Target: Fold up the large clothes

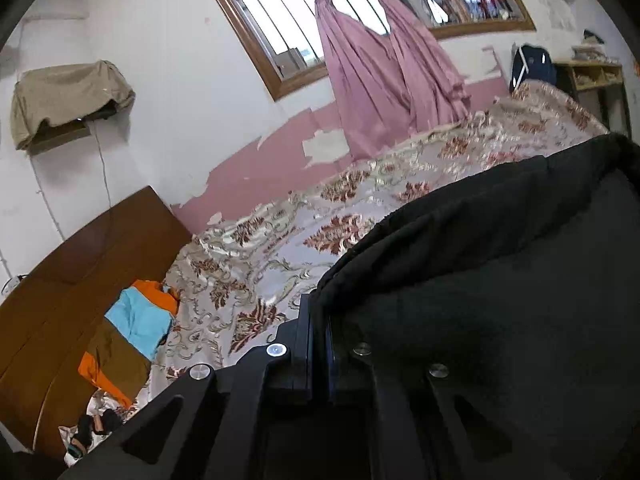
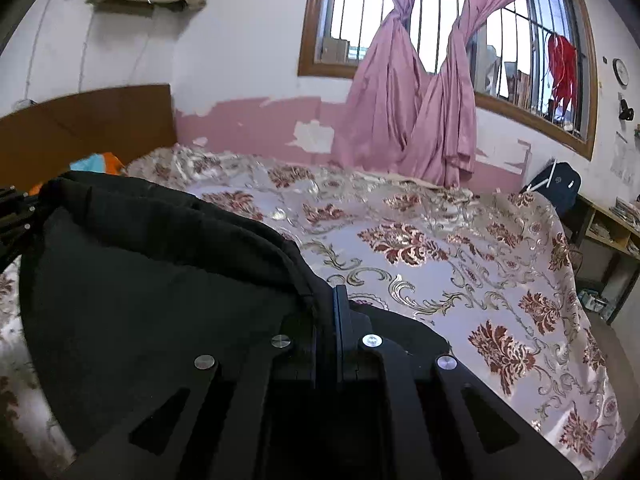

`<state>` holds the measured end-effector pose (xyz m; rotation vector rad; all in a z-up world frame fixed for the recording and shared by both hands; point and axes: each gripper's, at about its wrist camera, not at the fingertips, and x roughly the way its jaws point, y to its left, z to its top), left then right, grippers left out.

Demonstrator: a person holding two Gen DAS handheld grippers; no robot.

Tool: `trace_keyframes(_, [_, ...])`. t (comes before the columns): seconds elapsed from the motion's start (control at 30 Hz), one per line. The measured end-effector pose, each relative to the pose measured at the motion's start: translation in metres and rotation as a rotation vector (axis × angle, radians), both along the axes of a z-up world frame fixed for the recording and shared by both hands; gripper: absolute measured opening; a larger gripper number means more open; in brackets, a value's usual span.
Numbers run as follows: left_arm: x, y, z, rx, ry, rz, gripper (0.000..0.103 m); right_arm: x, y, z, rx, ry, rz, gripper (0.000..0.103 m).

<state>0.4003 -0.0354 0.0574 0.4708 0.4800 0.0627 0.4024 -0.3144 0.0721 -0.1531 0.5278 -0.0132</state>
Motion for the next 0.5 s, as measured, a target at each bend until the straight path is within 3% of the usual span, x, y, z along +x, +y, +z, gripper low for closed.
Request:
trace_keyframes(0.2, [0.053,-0.004,-0.045,-0.030,0.112,0.017,0.005,0.046,0.007,-0.032,-0.037,0.069,-0.030,0.005])
trace_keyframes(0.5, [0.082,-0.006,-0.074,-0.036,0.154,0.025,0.008,0.082,0.011,-0.065,-0.076,0.132,-0.061,0.010])
